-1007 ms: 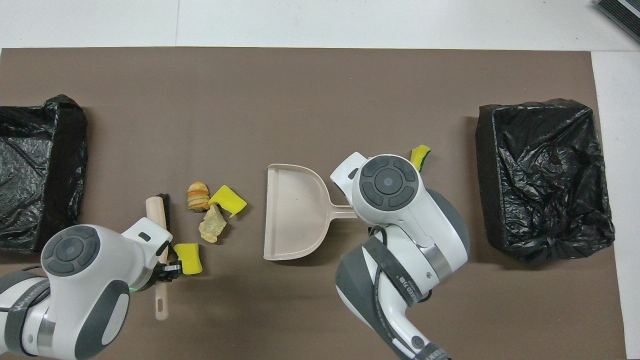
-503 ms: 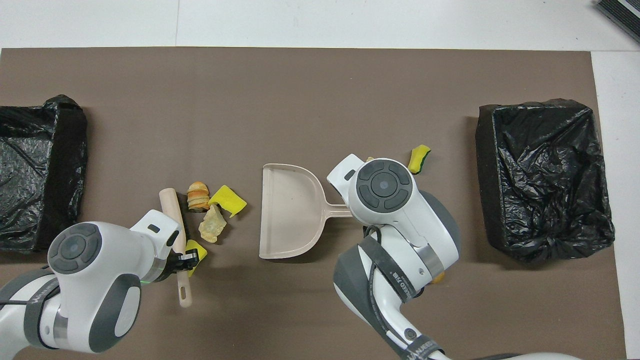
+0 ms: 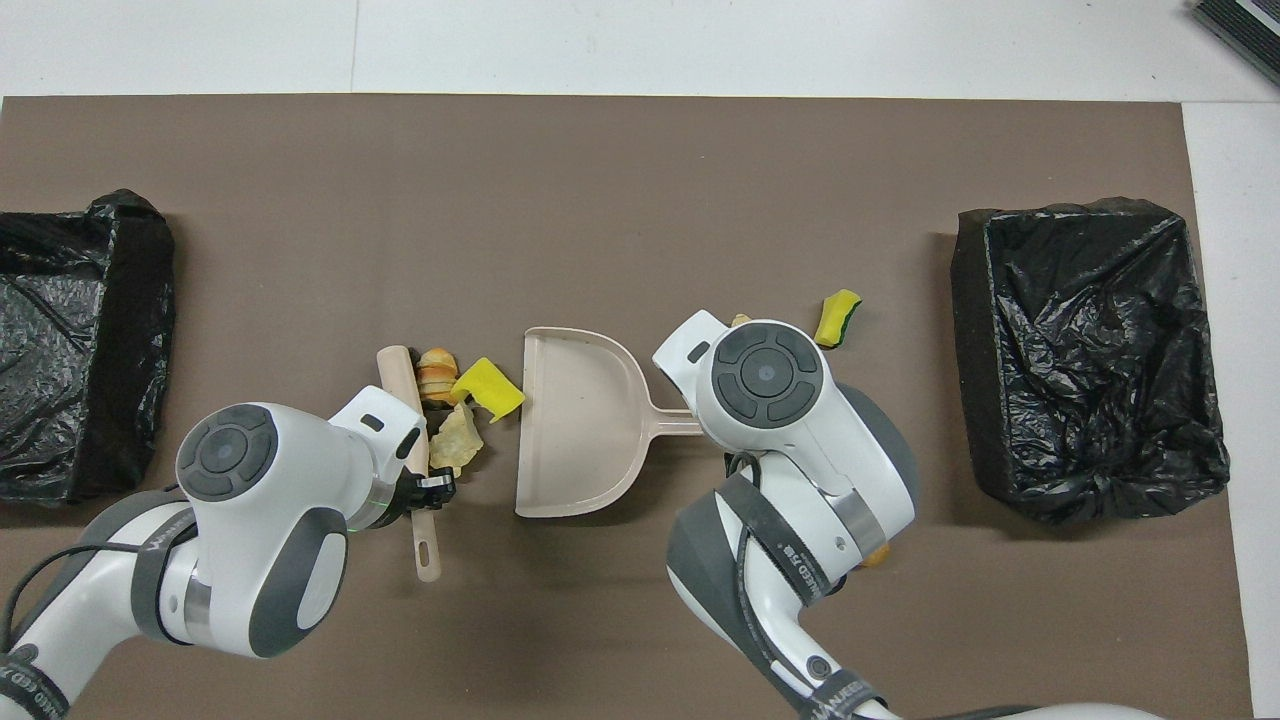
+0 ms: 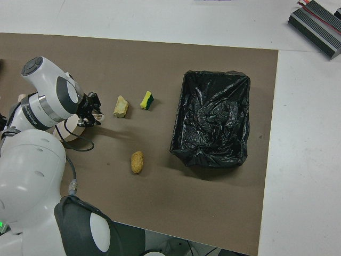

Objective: Sweep and dump trash in bin
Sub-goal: 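Brush the scraps into the dustpan with the left gripper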

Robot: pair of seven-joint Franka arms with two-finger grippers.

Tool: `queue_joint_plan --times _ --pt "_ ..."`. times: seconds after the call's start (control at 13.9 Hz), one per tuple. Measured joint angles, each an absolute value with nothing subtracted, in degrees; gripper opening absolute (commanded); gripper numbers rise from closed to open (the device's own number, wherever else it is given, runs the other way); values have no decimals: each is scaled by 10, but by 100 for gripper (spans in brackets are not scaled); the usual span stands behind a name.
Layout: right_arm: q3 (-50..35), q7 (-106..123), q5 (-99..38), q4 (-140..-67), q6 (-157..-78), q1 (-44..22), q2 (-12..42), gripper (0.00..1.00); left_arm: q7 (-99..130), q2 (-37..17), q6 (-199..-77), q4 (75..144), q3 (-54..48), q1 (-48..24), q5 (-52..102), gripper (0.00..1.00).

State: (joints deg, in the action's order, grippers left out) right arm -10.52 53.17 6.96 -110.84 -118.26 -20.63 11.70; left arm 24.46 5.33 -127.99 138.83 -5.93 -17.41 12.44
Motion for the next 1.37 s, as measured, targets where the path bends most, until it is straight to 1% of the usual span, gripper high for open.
queue_joint_plan --times 0.36,0.5,0.72,0.93,1.22,1.37 --pt "-105 532 70 -1109 -1183 -206 117 0 244 33 -1289 1350 -62 -274 175 0" --pt "-105 532 70 -1108 -1183 -206 117 0 250 29 -1289 1333 -63 -299 178 0" --pt "-105 532 70 -1108 -1183 -206 117 0 290 31 -1272 1295 -57 -303 179 0" --pt "-105 532 70 -1108 -1183 -206 117 0 381 45 -1185 1266 -48 -302 166 0" --pt "-105 532 70 -1108 -1184 -206 117 0 537 65 -1085 1273 -47 -294 134 0" --pt "-105 532 70 -1108 -1184 -206 117 0 574 84 -1049 1298 -46 -289 126 0"
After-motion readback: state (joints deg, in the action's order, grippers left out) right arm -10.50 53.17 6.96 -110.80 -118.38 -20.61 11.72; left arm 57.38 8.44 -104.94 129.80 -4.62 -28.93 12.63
